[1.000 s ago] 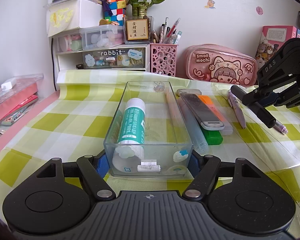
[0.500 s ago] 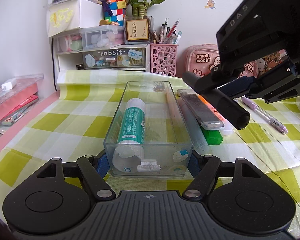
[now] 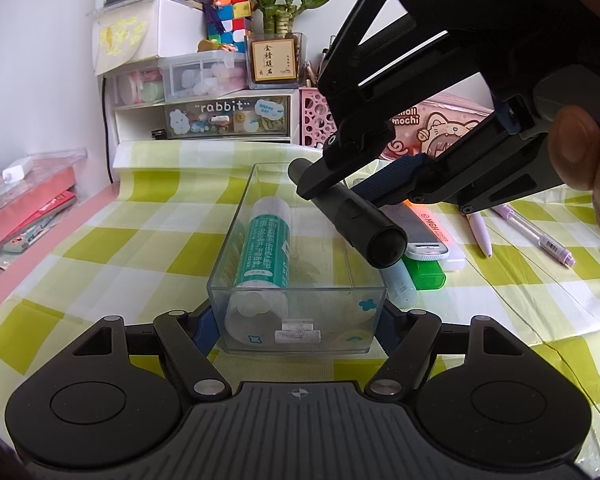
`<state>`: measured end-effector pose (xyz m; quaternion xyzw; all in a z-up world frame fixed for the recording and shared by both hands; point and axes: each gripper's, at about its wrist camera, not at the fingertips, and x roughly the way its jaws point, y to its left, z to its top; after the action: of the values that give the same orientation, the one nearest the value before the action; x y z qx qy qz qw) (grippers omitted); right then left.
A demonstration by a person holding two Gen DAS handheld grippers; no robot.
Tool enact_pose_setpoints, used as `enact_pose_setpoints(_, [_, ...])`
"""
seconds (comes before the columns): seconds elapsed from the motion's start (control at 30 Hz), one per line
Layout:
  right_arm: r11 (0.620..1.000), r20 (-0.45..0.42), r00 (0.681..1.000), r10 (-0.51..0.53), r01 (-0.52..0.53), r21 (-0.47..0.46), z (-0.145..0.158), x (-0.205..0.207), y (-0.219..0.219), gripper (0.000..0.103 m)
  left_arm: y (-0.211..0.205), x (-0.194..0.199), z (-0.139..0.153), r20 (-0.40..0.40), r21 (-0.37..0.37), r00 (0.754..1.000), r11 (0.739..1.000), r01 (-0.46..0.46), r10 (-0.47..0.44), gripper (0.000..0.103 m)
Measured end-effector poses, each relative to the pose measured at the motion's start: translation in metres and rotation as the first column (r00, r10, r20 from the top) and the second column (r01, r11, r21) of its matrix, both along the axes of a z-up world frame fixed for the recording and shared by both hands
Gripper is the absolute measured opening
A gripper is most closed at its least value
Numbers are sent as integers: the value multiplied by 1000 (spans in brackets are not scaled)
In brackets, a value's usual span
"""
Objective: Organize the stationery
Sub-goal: 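Carry the black marker into the clear box and open the right tool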
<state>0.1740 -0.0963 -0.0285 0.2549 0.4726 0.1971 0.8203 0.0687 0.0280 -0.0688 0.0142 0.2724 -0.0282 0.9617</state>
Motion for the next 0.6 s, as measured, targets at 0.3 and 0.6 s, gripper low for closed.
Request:
enact_pose_setpoints(0.3, [995, -28, 999, 25, -27, -96, -7, 11, 19, 13, 0, 0, 0, 0, 0, 1000, 1000, 0, 0, 72])
enact_pose_setpoints(0.6, [991, -9, 997, 78, -79, -108, -5, 8, 26, 13, 0, 0, 0, 1, 0, 1000, 1000, 2, -2, 72])
